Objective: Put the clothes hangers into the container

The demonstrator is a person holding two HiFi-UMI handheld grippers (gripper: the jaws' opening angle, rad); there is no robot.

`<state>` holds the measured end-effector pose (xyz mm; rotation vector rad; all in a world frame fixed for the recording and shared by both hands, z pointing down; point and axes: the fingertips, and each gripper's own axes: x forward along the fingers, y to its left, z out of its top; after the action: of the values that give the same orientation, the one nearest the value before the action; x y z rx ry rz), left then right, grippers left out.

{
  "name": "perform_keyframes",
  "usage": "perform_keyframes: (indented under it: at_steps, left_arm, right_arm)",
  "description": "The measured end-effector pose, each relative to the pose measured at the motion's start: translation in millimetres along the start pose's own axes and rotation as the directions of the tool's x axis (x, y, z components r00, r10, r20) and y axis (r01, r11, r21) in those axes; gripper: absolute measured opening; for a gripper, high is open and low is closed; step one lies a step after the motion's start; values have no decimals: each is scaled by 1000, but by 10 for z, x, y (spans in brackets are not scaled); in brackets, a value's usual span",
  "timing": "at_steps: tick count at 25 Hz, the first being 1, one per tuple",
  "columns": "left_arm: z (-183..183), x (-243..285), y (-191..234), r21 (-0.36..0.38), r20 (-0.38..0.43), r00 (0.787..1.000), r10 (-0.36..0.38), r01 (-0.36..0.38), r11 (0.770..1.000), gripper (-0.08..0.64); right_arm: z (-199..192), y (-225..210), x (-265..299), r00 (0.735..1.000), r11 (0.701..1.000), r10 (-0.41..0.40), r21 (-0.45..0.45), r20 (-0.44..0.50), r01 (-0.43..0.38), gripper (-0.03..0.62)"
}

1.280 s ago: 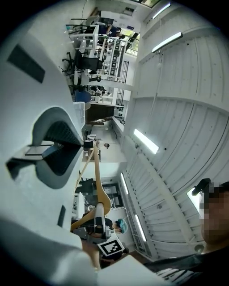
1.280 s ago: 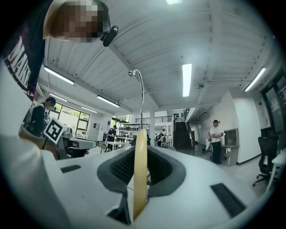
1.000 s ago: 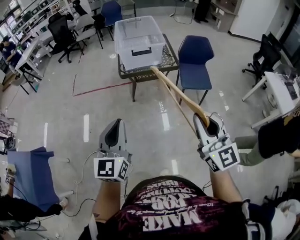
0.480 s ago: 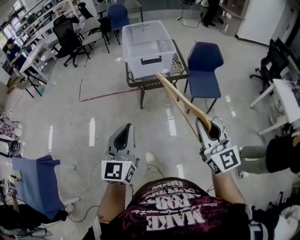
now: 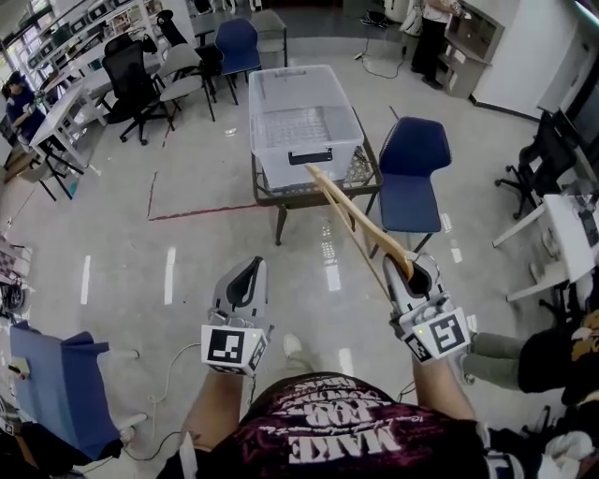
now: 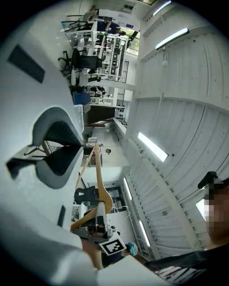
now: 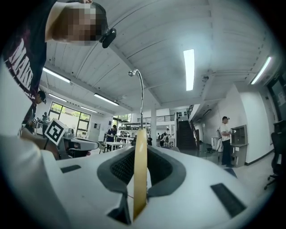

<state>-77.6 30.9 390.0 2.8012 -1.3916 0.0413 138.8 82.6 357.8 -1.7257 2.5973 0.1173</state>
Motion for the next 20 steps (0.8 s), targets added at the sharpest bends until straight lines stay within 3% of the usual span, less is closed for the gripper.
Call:
perform_keyframes:
  at_steps: [5,12,20]
  left_arm:
    - [-67,269,280,-11,-17,1000,-9,9,1000,6]
    - [146,526,712,16,34,999,-25,24,1000,6]
    - [103,653,1036,16,35,999,-28,28,999,6]
  right_arm:
    - [-1,-95,370,1000,1000,-27,-2,-7,27,60]
    - [34,-85,878,999,998,-36,-49,-11,35,60]
    - [37,-150,1140,997,995,-78,-70,-6,77,60]
